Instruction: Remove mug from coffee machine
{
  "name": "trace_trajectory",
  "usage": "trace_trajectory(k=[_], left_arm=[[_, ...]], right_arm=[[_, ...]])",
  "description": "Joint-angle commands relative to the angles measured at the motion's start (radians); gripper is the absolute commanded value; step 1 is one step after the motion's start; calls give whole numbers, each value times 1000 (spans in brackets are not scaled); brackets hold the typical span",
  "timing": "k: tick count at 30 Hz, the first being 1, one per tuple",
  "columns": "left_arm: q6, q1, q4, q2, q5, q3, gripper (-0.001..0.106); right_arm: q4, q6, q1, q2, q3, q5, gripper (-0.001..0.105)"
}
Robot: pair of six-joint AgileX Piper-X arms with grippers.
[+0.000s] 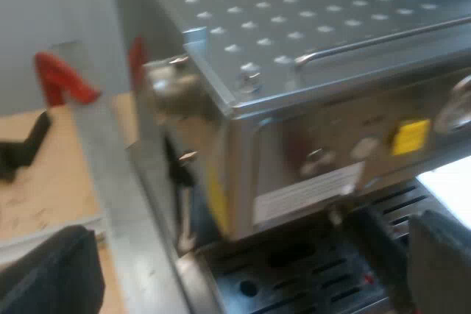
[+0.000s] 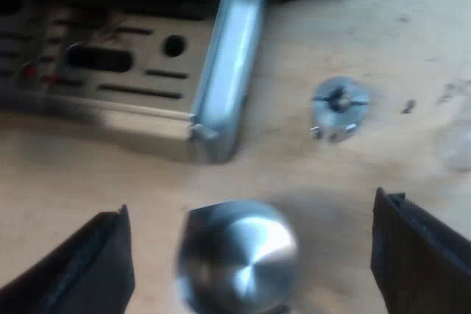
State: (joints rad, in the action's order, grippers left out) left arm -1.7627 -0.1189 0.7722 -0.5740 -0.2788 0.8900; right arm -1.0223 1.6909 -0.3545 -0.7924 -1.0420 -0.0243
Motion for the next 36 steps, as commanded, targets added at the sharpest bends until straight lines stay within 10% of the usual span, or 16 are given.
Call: trace_trajectory(k=[1, 4, 16, 36], left_arm=[[-11, 23, 31, 5, 18, 8, 86], [-11, 53, 57, 5, 52, 9, 86], [-9, 71, 91, 119, 222, 9, 86], [-4, 71, 135, 611, 246, -135, 86]], right_arm=[[2, 57, 110, 0, -13, 37, 69], [-6, 148, 296, 0, -13, 128, 69], [23, 166, 386, 218, 142, 57, 69], [15, 160, 386, 801, 353, -47, 69]])
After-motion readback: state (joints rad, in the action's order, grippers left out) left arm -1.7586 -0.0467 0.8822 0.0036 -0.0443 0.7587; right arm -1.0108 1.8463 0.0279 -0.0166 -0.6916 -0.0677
